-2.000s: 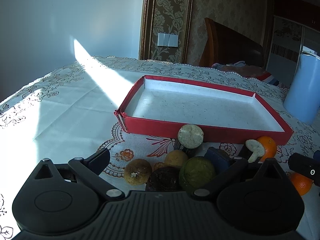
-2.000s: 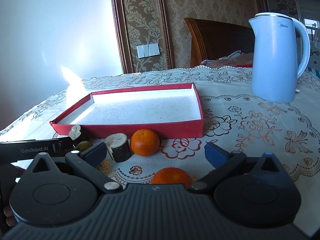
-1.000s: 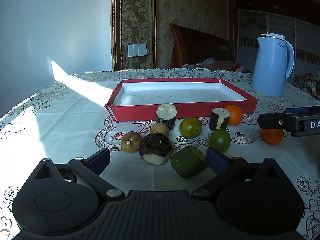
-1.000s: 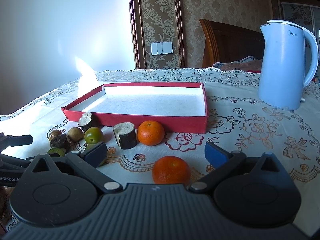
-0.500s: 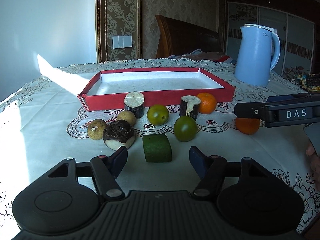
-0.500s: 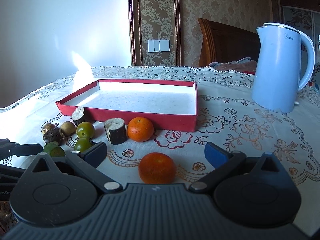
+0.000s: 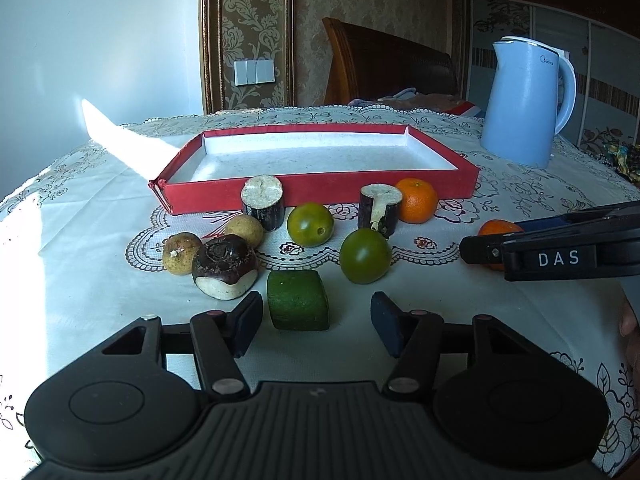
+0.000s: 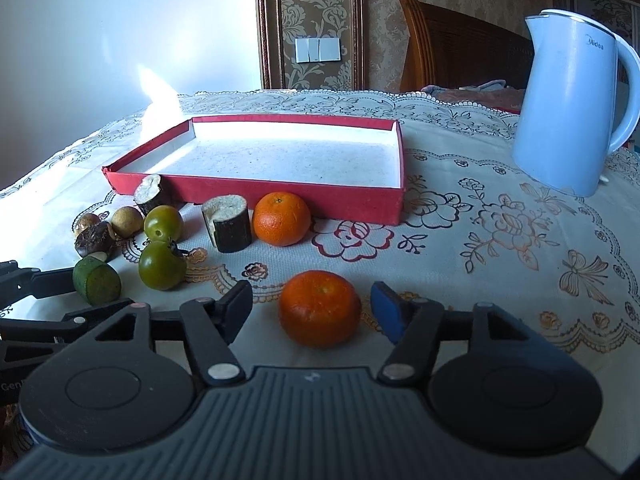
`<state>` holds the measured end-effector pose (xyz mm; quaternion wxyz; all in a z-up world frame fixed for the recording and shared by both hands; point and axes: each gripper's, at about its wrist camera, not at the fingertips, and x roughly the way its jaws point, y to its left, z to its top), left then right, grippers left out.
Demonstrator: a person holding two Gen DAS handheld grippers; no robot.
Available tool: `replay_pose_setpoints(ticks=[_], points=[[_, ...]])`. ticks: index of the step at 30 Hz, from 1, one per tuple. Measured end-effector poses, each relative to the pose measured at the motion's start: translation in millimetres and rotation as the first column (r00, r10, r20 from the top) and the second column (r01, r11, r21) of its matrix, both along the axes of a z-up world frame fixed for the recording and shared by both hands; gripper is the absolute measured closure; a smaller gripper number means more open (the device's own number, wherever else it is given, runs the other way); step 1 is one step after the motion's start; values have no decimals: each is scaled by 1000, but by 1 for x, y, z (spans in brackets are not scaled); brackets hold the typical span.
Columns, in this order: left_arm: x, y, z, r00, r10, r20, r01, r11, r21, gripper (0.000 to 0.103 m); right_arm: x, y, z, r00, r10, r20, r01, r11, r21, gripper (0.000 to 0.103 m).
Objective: Organize fruits
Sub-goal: 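Grasp the green cube-shaped piece with the left tool while the right tool grasps an orange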
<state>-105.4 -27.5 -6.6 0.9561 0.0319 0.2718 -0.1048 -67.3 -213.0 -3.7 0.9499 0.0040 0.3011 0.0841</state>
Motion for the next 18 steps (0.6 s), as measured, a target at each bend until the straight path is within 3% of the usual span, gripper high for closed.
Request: replay_pose_setpoints(ticks=[4, 18], points=[[2, -5, 0, 1000, 0, -4, 0, 1000, 3, 46, 2, -3, -2, 1000, -22, -20, 22, 1000, 11, 60], [6, -9, 0, 999, 33, -3, -33, 999, 17, 56, 1, 0, -1, 999, -35, -23, 35, 999, -13, 61]])
